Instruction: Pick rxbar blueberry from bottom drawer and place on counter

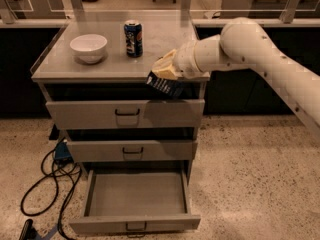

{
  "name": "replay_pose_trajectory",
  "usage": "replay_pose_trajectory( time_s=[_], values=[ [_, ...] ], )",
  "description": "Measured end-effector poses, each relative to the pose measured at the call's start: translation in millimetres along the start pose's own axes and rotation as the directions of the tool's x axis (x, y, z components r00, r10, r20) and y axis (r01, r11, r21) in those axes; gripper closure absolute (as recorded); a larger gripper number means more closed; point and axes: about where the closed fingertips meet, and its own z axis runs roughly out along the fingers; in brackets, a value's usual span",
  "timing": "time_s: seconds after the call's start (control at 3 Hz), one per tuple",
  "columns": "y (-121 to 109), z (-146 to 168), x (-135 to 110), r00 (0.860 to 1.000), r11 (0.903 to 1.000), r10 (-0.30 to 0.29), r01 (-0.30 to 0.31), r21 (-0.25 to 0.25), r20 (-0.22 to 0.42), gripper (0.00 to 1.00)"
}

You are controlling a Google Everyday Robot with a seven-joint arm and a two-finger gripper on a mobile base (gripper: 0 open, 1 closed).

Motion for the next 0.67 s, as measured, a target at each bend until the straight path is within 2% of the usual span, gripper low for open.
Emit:
replay_pose_trajectory(
  time_s=[0.33, 0.67],
  values=[
    [-41.6, 25.7, -36.4, 0.997, 0.9974, -0.072, 0.072, -0.008, -0.015, 1.00],
    [-84.5, 40.7, -74.3, 0.990, 0.9915, -0.127, 0.129, 0.020, -0.061, 1.00]
  ],
)
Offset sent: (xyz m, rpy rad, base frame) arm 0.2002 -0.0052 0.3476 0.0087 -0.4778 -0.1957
